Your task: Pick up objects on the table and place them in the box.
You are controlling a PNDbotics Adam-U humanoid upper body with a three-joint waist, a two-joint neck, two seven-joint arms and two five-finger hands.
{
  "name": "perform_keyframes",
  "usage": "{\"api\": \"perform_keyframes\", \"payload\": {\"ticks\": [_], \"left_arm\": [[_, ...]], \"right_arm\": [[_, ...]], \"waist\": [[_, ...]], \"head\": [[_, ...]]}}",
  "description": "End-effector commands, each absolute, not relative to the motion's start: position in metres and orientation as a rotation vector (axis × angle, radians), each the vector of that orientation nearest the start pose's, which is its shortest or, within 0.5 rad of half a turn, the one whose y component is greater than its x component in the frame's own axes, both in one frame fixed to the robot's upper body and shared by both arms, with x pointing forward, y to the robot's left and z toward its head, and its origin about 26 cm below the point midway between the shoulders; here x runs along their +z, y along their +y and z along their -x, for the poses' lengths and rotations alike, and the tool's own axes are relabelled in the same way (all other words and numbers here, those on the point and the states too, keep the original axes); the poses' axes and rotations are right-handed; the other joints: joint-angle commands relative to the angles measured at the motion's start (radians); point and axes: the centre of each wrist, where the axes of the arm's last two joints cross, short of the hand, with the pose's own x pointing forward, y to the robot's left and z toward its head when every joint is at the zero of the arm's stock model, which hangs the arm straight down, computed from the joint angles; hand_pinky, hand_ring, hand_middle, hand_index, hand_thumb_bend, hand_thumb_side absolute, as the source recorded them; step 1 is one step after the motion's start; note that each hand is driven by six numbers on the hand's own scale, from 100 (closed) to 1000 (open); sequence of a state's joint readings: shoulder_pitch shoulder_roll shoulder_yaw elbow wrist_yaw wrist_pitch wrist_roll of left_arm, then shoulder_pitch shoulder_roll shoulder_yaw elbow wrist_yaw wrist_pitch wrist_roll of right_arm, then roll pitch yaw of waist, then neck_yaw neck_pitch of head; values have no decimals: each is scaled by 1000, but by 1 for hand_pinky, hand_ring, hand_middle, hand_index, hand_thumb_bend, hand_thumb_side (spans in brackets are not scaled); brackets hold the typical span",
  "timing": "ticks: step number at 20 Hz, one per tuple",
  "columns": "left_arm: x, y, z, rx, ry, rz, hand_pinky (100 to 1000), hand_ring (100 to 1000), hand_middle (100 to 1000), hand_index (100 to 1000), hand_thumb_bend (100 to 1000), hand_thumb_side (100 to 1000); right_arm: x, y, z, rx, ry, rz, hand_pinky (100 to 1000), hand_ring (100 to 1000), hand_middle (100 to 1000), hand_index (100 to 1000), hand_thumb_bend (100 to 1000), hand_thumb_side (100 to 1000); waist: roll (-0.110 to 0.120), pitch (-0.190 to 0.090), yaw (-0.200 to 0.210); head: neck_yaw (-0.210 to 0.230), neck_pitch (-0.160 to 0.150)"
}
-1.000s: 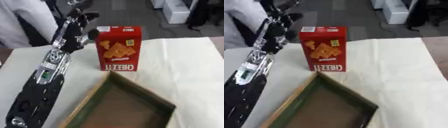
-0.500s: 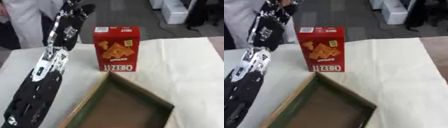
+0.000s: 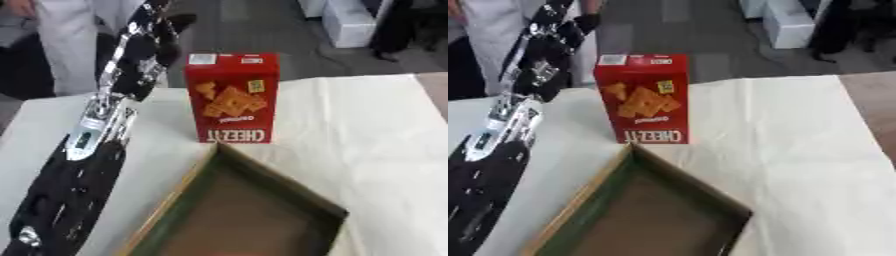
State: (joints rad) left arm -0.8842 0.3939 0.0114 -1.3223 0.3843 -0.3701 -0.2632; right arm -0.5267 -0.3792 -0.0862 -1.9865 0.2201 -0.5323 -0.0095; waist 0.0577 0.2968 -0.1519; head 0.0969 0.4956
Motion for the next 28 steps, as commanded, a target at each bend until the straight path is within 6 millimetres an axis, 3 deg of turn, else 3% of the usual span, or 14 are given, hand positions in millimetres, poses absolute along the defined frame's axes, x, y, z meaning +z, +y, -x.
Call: {"api": "perform_keyframes", "payload": {"ticks": [1, 15, 25, 26, 28], "left_arm": [[282, 259, -437, -536, -2562, 275, 1000, 975, 1000, 1000, 598, 351], [275, 257, -441, -640, -2537, 236, 1000, 1000, 1000, 1000, 569, 412], [261, 263, -446, -608, -2500, 244, 1000, 1000, 1000, 1000, 556, 443], [260, 264, -447, -606, -2498, 244, 1000, 1000, 1000, 1000, 522, 431], [258, 265, -447, -600, -2494, 241, 1000, 1000, 1000, 1000, 556, 449]], "right_arm": [[280, -266, -309, -700, 3064, -451, 517, 723, 810, 816, 100, 622], [280, -266, -309, -719, 3064, -442, 516, 722, 811, 813, 100, 618], [281, -265, -309, -723, 3059, -431, 515, 720, 811, 811, 100, 617], [281, -265, -309, -723, 3059, -430, 515, 720, 811, 810, 100, 609], [282, -265, -309, -722, 3057, -426, 514, 719, 810, 807, 100, 616]], "waist": [[-2, -22, -2], [4, -20, -5], [3, -13, -9], [3, -13, -10], [4, -11, -9]], "head": [[-4, -1], [-6, 1], [-8, 4], [-8, 4], [-8, 4]]}}
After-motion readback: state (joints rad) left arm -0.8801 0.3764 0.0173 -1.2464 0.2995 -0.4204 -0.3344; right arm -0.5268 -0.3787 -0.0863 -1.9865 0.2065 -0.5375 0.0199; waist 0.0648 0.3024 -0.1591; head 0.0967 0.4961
